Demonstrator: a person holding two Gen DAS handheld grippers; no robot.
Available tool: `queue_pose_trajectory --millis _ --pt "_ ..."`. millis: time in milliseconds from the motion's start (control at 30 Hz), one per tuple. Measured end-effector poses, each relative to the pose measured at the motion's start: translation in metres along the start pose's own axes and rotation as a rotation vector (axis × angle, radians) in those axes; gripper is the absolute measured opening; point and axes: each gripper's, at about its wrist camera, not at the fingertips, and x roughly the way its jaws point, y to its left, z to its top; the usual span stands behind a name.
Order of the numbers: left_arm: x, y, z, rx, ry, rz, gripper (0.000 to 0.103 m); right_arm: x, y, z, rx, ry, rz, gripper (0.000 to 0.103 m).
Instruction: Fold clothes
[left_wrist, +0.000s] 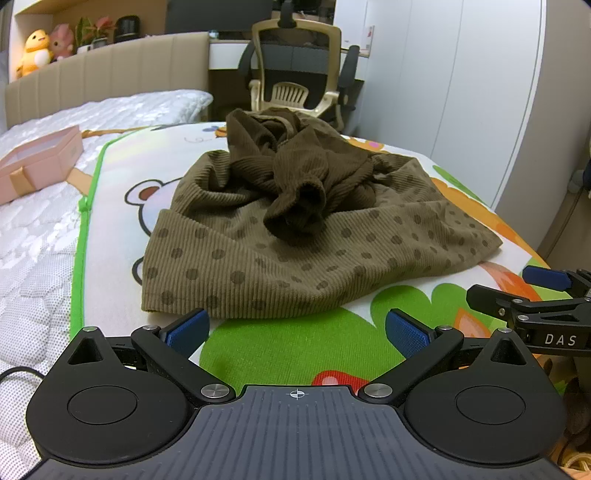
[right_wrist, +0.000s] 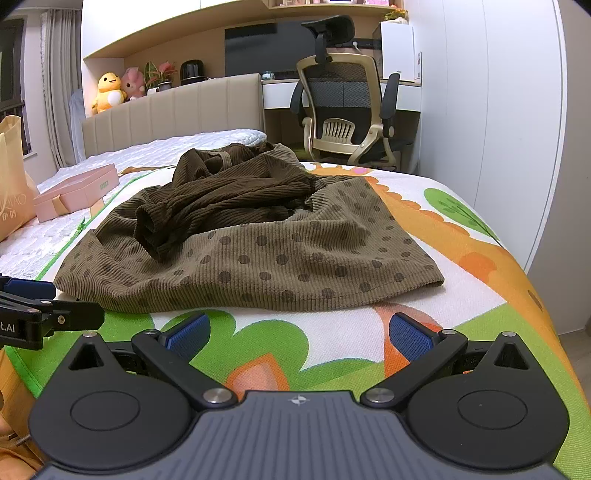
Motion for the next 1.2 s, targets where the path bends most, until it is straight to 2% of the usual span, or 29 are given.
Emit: queue_pose_trajectory --millis 667,867,967,1100,1200 --pt "0.005 0.001 0.0 -0.004 0.018 0.001 0.103 0.005 0.001 0.0 -0.008 0.021 0.008 0.103" --pt "0.009 0.004 0.002 -0.002 0.026 -0.002 0.103 0.016 -0.011 0.024 -0.013 0.034 0.081 0.103" --pt "0.01 0.008 0.013 0.012 0.009 -0.025 0.103 0.032 -0.026 0.046 0.033 0.046 0.116 0.103" --pt "0.015 0.022 0.045 0.009 -0.041 -0.087 0.103 0.072 -0.054 0.065 0.17 0.123 0.162 0.103" --pt "0.026 0.039 0.07 0.026 -0.066 -0.108 0.103 0.087 -0.068 0.063 0.223 0.148 0.18 0.103"
